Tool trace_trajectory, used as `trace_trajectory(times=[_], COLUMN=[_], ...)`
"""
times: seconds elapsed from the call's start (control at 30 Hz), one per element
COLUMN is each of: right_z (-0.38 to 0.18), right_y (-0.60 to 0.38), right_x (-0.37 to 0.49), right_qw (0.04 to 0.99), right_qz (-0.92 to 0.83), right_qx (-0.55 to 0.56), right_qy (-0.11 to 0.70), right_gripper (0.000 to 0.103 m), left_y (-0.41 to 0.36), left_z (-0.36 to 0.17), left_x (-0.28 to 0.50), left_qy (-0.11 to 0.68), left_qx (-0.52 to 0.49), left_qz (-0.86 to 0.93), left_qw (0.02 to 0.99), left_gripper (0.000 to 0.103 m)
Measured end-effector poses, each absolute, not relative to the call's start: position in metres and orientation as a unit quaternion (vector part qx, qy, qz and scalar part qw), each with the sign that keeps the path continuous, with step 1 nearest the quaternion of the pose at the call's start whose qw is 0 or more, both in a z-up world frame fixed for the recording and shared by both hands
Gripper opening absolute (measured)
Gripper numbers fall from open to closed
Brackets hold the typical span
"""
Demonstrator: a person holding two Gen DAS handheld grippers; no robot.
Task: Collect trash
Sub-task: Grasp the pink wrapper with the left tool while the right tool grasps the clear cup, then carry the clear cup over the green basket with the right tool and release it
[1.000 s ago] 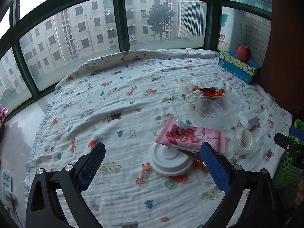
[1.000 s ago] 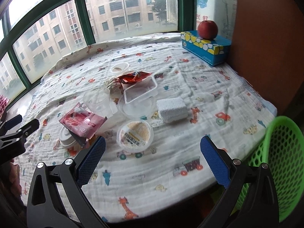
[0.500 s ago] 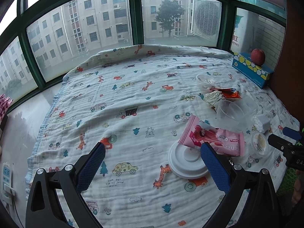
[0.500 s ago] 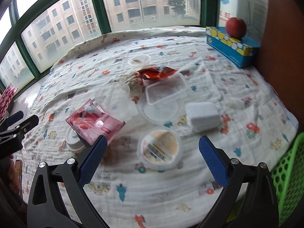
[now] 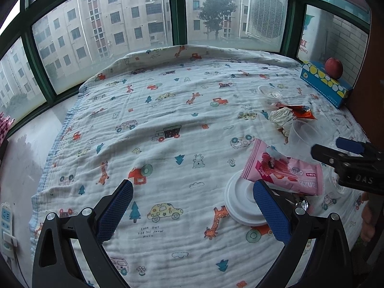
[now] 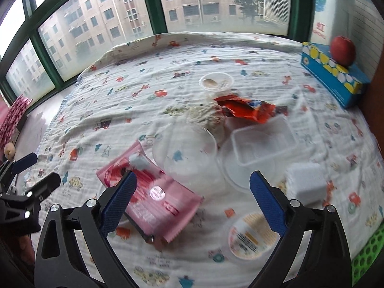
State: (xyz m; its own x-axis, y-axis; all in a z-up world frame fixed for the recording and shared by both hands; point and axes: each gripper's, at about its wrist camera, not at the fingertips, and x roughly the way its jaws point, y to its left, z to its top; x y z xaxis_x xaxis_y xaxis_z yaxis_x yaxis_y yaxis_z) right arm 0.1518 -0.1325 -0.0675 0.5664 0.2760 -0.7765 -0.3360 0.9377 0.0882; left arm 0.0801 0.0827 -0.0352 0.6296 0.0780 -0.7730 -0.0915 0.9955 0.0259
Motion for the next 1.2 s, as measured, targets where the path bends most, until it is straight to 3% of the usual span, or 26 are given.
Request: trace_trajectory(times=[0.23,0.33,0.4,0.43,0.53,0.67,1.2], right_z=[-0.083,-0.089,-0.089,-0.089,-0.084,-0.069,-0.016], right_y=[-0.111,-0.111,-0.114,-0.116,-0.122,-0.133,-0.194], right_x=[0.176,0.183,0.185,0.186,0.181,0.169,0.112], right_qw=[0.876,0.872,0.87,0.869,0.872,0.88,0.911], right_qz=[0.166,0.164,0.164,0.166,0.167,0.161,0.058], right_qx=[-0.059,-0.054,-0.043,-0.037,-0.028,-0.024,0.011], right_qy=[0.449,0.458,0.462,0.465,0.459,0.445,0.408], right_gripper=[0.089,0.078,0.063,0.062,0.062,0.061,0.061], left_y=[0.081,0.078,0.075,0.073,0.065,0.057,0.043], left_z=[-0.04,-0.045,-0.048,-0.049,-0.053,-0.063,-0.098], left_x=[0.086,0.091,0.095,0.096,0.104,0.122,0.187], left_qy=[0.434,0.443,0.446,0.447,0.45,0.472,0.523], left_qx=[-0.008,-0.014,-0.01,-0.007,0.0,-0.006,-0.068], left_qz=[0.023,-0.001,-0.019,-0.026,-0.066,-0.117,-0.28], left_qw=[0.901,0.896,0.895,0.894,0.89,0.874,0.802], left_gripper=[0.097,0.096,0.096,0.096,0.094,0.08,0.068])
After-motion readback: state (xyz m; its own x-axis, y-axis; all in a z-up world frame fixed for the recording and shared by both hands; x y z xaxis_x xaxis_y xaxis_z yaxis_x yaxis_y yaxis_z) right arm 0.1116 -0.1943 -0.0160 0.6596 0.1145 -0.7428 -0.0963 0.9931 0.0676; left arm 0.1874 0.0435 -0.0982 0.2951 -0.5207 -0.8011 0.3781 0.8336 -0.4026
